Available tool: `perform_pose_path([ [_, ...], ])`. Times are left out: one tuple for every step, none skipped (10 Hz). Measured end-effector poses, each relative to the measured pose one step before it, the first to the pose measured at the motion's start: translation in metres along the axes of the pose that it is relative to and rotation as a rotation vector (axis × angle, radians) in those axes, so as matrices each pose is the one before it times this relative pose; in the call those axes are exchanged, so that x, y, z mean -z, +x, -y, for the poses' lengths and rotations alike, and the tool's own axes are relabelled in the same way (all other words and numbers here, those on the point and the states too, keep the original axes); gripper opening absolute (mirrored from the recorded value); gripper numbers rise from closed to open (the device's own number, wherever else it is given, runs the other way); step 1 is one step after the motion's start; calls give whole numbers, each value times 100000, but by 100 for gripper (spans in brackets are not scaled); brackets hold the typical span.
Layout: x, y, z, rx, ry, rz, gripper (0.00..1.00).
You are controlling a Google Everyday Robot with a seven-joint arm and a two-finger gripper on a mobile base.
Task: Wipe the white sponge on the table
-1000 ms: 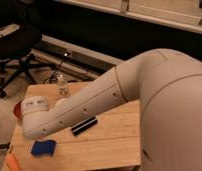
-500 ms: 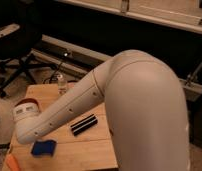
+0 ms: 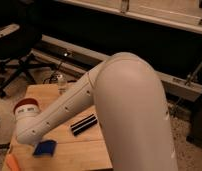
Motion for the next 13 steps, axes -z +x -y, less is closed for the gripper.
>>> perform_pose_path([
  [3, -27, -483, 2663, -3809, -91, 80],
  [46, -71, -411, 1503, -3251, 100, 80],
  [57, -122, -338, 1176, -2415, 291, 80],
  [34, -22, -134, 542, -1257, 139, 80],
  [-24, 15, -37, 4, -167, -7, 80],
  [-3, -22, -16, 20, -13, 17, 80],
  [9, -19, -27, 13, -30, 29, 80],
  [-9, 13, -23, 200, 73, -153, 80],
  [-25, 37, -48, 1681, 737, -876, 80],
  [-174, -302, -460, 4014, 732, -1499, 80],
  [-223, -588, -677, 5710, 827, -1985, 80],
  [-72, -257, -185, 3262, 722, -1443, 80],
  [-230, -313, -286, 3108, 99, -1274, 80],
])
